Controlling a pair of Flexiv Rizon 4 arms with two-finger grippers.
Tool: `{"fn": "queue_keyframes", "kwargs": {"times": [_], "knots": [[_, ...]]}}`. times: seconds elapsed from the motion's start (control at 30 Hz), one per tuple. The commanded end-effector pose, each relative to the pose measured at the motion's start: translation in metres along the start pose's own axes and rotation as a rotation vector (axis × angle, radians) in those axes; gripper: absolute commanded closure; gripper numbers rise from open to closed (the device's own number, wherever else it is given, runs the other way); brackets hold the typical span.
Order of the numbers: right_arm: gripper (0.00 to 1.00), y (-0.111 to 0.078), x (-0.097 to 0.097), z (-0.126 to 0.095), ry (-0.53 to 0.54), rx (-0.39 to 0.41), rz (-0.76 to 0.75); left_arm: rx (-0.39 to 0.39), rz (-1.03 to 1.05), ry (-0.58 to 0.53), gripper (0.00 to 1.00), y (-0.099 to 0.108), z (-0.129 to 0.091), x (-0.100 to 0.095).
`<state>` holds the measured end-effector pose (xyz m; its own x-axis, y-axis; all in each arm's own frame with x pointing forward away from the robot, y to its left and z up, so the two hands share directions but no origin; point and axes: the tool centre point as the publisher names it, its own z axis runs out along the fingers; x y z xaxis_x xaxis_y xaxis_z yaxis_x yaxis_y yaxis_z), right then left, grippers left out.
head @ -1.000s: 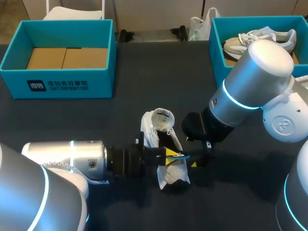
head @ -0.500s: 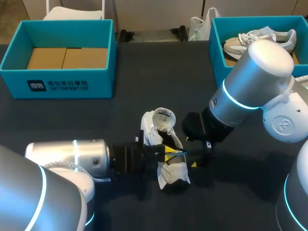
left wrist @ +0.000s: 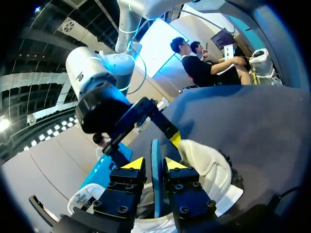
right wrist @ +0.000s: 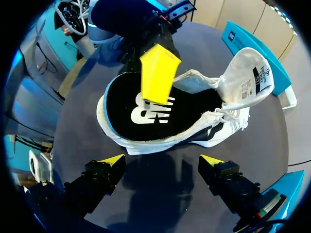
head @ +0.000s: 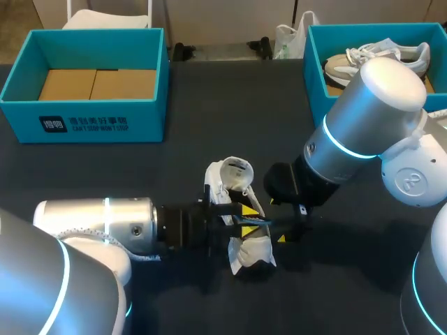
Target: Take the shoe out of the shoebox, open the shoe tongue, remove and reinsert the insole, then place the shoe into the shoebox
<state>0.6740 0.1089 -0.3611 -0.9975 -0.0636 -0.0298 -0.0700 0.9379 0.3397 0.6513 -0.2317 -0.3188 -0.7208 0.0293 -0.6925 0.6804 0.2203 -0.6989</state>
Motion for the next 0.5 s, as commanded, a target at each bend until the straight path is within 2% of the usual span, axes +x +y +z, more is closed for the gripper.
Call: {"fn": "queue_keyframes", "kwargs": {"times": [0.03,0.07,0.2,0.37,0.5], "knots": [[0.00,0.001,0.001,0.001,-0.003,0.002,0.000,0.008,0.011,0.003,0.76,-0.008,-0.008,0.003],[0.00,0.001,0.001,0.001,-0.003,0.002,0.000,0.009,0.018,0.004,0.76,-0.009,-0.007,0.003],[0.00,0.001,0.001,0.001,-0.003,0.002,0.000,0.007,0.049,0.009,1.00,-0.007,0.000,0.010],[0.00,0.001,0.001,0.001,-0.003,0.002,0.000,-0.010,0.104,0.014,1.00,0.003,0.007,0.015],[0.00,0.001,0.001,0.001,-0.003,0.002,0.000,-0.052,0.106,0.021,1.00,0.017,0.009,0.013]]}}
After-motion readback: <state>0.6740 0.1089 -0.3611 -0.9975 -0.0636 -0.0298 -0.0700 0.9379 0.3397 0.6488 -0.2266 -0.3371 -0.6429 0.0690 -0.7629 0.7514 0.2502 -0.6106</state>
